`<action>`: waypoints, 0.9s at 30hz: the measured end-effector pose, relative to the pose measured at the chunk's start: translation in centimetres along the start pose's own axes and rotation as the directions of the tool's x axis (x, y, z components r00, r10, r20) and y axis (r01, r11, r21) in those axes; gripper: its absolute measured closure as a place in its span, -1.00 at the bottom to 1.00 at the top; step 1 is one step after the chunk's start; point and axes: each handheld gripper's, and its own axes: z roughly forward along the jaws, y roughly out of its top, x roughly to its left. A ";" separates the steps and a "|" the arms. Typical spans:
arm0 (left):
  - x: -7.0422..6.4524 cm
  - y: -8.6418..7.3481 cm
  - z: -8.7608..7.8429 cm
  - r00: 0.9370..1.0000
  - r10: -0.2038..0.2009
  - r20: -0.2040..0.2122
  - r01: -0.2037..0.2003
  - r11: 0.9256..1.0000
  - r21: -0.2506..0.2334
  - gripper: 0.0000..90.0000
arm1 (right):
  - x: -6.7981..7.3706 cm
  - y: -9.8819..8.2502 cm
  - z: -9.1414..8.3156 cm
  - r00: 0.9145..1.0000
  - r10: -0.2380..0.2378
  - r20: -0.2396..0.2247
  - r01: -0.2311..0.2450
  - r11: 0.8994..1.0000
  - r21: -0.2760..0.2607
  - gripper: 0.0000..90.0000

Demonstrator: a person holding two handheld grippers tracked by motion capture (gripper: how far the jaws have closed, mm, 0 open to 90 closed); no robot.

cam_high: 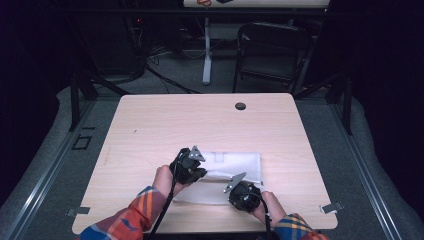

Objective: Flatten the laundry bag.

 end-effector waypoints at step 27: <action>2.7 2.7 -2.0 0.996 0.013 -0.085 -0.013 1.000 -0.006 0.96 | 0.6 -0.2 -0.2 0.997 -0.014 -0.071 0.015 1.000 0.017 1.00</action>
